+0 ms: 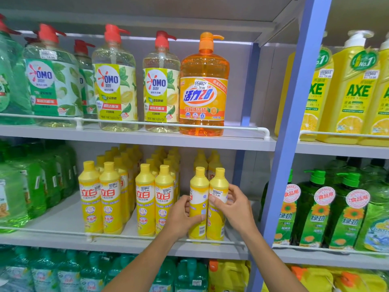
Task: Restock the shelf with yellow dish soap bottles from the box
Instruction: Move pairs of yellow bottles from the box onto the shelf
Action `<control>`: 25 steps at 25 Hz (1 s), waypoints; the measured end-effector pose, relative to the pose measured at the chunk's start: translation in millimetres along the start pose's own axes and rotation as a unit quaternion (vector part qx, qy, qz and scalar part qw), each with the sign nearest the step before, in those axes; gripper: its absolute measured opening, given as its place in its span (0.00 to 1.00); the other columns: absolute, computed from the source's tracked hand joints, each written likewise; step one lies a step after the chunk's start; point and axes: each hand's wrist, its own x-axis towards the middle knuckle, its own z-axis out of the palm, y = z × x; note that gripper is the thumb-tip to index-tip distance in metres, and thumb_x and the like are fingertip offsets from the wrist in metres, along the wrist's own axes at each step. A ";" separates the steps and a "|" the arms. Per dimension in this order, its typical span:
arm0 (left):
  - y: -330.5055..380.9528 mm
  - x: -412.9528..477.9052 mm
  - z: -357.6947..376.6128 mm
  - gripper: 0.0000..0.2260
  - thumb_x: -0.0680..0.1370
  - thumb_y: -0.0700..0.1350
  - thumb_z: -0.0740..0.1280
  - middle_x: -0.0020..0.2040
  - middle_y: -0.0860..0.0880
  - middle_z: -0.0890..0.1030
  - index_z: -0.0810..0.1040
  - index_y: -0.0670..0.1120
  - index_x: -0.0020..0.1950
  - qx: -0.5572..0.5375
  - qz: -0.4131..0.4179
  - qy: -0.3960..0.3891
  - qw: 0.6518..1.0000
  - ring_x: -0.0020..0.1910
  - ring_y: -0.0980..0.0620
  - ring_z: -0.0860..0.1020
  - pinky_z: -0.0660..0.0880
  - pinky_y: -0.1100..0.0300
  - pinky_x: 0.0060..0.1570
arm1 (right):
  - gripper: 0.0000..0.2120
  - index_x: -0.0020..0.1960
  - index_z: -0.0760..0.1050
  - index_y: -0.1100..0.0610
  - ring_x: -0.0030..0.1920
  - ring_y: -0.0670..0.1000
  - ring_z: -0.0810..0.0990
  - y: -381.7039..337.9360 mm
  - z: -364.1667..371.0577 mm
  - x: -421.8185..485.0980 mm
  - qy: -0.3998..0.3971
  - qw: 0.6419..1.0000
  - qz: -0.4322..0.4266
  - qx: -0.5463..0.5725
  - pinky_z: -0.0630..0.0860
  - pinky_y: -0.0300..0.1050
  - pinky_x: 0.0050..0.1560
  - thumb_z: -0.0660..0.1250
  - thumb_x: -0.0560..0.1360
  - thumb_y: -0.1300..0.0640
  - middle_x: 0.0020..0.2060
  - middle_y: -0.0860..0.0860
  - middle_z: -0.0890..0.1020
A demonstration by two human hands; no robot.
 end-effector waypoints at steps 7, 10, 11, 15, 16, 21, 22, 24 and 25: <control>-0.9 6.1 14.9 0.26 0.66 0.50 0.82 0.53 0.56 0.82 0.75 0.51 0.59 0.014 -0.001 0.045 0.999 0.51 0.62 0.80 0.77 0.69 0.46 | 0.23 0.65 0.77 0.54 0.59 0.50 0.84 2.7 -13.3 13.8 -0.086 0.995 0.025 0.040 0.82 0.47 0.58 0.78 0.72 0.56 0.57 0.48 0.86; -3.9 0.6 12.8 0.25 0.70 0.46 0.80 0.55 0.56 0.82 0.74 0.50 0.63 -0.005 -0.006 0.014 1.000 0.53 0.64 0.80 0.76 0.73 0.45 | 0.24 0.66 0.77 0.55 0.59 0.48 0.84 4.6 -13.7 10.5 -0.076 0.996 0.021 0.045 0.81 0.49 0.61 0.78 0.71 0.57 0.57 0.48 0.86; -5.3 -0.2 11.2 0.24 0.71 0.44 0.79 0.55 0.55 0.82 0.73 0.50 0.63 -0.008 -0.007 0.007 1.000 0.53 0.65 0.80 0.75 0.74 0.44 | 0.26 0.66 0.76 0.53 0.59 0.46 0.84 4.8 -10.1 7.9 -0.059 0.997 0.020 0.037 0.81 0.47 0.60 0.80 0.70 0.55 0.57 0.47 0.86; -7.8 0.1 12.5 0.23 0.71 0.44 0.79 0.53 0.54 0.83 0.75 0.49 0.62 0.017 -0.003 0.034 0.999 0.48 0.66 0.80 0.78 0.70 0.46 | 0.30 0.63 0.76 0.50 0.52 0.40 0.84 8.7 1.8 0.6 0.010 1.000 0.016 -0.014 0.82 0.37 0.49 0.83 0.66 0.50 0.53 0.43 0.85; -8.1 1.5 14.2 0.24 0.69 0.47 0.80 0.53 0.53 0.83 0.76 0.48 0.62 0.023 -0.004 0.046 0.999 0.49 0.63 0.81 0.80 0.66 0.49 | 0.29 0.63 0.76 0.50 0.52 0.41 0.85 9.9 1.3 2.3 0.008 1.000 0.017 -0.021 0.82 0.38 0.50 0.83 0.66 0.50 0.53 0.44 0.85; -1.1 9.2 17.6 0.26 0.67 0.52 0.81 0.55 0.53 0.82 0.76 0.48 0.61 0.058 -0.009 0.052 0.997 0.53 0.54 0.81 0.80 0.56 0.54 | 0.26 0.65 0.76 0.52 0.56 0.46 0.85 11.8 -7.4 7.2 -0.052 0.998 0.036 0.011 0.82 0.46 0.58 0.80 0.70 0.54 0.56 0.46 0.85; -0.8 9.4 17.2 0.27 0.68 0.52 0.81 0.55 0.53 0.82 0.76 0.48 0.62 0.052 -0.010 0.047 0.997 0.53 0.54 0.81 0.80 0.55 0.55 | 0.26 0.66 0.75 0.53 0.57 0.45 0.84 11.7 -7.2 5.3 -0.049 0.998 0.038 0.021 0.82 0.46 0.59 0.79 0.71 0.55 0.57 0.46 0.85; -2.9 5.5 16.3 0.27 0.68 0.50 0.81 0.57 0.53 0.82 0.76 0.48 0.64 0.028 -0.005 0.029 0.999 0.54 0.56 0.81 0.80 0.56 0.56 | 0.27 0.66 0.75 0.51 0.56 0.43 0.84 12.8 -3.2 0.8 -0.026 0.999 0.035 0.025 0.82 0.42 0.56 0.80 0.70 0.54 0.57 0.44 0.84; -5.6 3.1 15.6 0.28 0.69 0.49 0.80 0.58 0.52 0.82 0.75 0.48 0.65 0.016 -0.002 0.019 1.000 0.54 0.58 0.81 0.80 0.59 0.55 | 0.27 0.65 0.75 0.50 0.55 0.42 0.84 13.6 -0.4 -1.6 -0.013 0.999 0.033 0.016 0.82 0.38 0.53 0.80 0.70 0.53 0.56 0.42 0.84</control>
